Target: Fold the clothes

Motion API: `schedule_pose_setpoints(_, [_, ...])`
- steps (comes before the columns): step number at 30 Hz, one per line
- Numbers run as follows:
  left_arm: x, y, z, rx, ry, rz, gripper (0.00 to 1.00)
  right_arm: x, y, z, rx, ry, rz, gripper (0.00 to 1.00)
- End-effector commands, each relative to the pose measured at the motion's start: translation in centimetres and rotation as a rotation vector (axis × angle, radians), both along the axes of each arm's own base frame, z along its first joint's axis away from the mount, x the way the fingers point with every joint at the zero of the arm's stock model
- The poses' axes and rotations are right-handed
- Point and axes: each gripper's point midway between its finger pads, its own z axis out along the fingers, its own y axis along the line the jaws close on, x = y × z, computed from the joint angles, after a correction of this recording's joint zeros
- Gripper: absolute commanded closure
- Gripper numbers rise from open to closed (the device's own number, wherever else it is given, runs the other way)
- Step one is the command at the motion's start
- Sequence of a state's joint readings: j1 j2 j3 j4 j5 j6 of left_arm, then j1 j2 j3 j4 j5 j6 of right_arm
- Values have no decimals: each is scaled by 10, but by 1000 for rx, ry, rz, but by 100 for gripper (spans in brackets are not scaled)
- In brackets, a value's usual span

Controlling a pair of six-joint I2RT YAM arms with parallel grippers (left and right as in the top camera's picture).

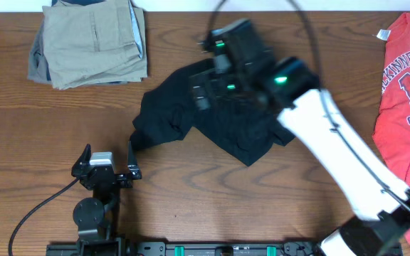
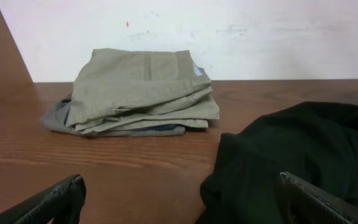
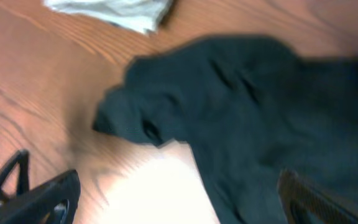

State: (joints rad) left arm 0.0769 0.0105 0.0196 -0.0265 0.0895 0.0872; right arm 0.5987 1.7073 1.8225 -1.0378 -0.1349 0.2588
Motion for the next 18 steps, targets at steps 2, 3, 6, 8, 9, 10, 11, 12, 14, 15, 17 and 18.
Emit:
schedule_pose_setpoints(2, [-1, 0, -15, 9, 44, -5, 2, -18, -45, 24, 19, 48, -75, 1])
schedule_pose_setpoints(3, [-1, 0, -15, 9, 44, -5, 2, -27, -50, 19, 10, 94, -73, 1])
schedule_pose_setpoints(6, [-1, 0, -15, 9, 44, -5, 2, -47, -68, 1, -81, 196, -94, 1])
schedule_pose_setpoints(8, [-1, 0, -15, 9, 44, -5, 2, -56, -79, -12, -146, 240, -113, 1])
schedule_pose_setpoints(9, [-1, 0, -15, 9, 44, -5, 2, -59, -79, -17, -155, 258, -112, 1])
schedule_pose_setpoints(10, [-1, 0, -15, 9, 44, -5, 2, -61, -79, -24, -161, 278, -122, 1])
schedule_pose_setpoints(11, [-1, 0, -15, 9, 44, -5, 2, -62, -79, -33, -164, 301, -139, 1])
schedule_pose_setpoints(12, [-1, 0, -15, 9, 44, -5, 2, -63, -78, -41, -167, 316, -148, 1])
schedule_pose_setpoints(14, [-1, 0, -15, 9, 44, -5, 2, -64, -81, -62, -186, 348, -176, 1])
schedule_pose_setpoints(15, [-1, 0, -15, 9, 44, -5, 2, -65, -84, -73, -198, 364, -198, 1])
schedule_pose_setpoints(17, [-1, 0, -15, 9, 44, -5, 2, -67, -87, -100, -202, 403, -237, 1])
schedule_pose_setpoints(18, [-1, 0, -15, 9, 44, -5, 2, -67, -87, -106, -199, 412, -242, 1])
